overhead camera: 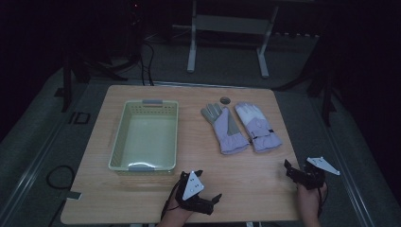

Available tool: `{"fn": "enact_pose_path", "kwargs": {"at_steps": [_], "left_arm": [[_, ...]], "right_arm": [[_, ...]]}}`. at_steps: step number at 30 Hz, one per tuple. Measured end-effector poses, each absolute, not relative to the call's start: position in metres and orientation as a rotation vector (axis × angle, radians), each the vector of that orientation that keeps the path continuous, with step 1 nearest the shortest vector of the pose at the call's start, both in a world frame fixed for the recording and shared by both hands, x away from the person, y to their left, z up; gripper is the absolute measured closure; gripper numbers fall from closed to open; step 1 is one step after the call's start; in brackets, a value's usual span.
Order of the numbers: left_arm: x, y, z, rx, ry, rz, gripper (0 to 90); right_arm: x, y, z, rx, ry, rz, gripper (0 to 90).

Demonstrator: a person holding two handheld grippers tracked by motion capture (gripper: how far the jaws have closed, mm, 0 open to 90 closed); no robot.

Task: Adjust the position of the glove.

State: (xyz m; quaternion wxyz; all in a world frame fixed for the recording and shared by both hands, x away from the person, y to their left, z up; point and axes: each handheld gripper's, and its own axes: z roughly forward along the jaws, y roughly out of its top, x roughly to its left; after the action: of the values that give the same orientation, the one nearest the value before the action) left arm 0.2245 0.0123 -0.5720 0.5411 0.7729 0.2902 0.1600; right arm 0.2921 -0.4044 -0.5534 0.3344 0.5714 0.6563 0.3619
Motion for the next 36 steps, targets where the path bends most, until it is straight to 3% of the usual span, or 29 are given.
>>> {"fn": "enact_pose_path", "kwargs": {"at_steps": [15, 23, 24, 36], "left_arm": [[0.224, 0.012, -0.572, 1.836, 0.685, 0.382, 0.0], [0.223, 0.012, -0.572, 1.835, 0.678, 0.385, 0.0], [0.224, 0.012, -0.572, 1.836, 0.679, 0.383, 0.0], [0.224, 0.013, -0.572, 1.835, 0.681, 0.372, 0.0]], "right_arm": [[0.294, -0.401, -0.546, 1.509, 1.838, 0.949, 13.1], [0.291, -0.396, -0.524, 1.467, 1.835, 0.896, 11.7], [0.291, -0.396, -0.521, 1.465, 1.823, 0.882, 16.4], [0.309, -0.388, -0.484, 1.502, 1.885, 0.996, 11.3]]}}
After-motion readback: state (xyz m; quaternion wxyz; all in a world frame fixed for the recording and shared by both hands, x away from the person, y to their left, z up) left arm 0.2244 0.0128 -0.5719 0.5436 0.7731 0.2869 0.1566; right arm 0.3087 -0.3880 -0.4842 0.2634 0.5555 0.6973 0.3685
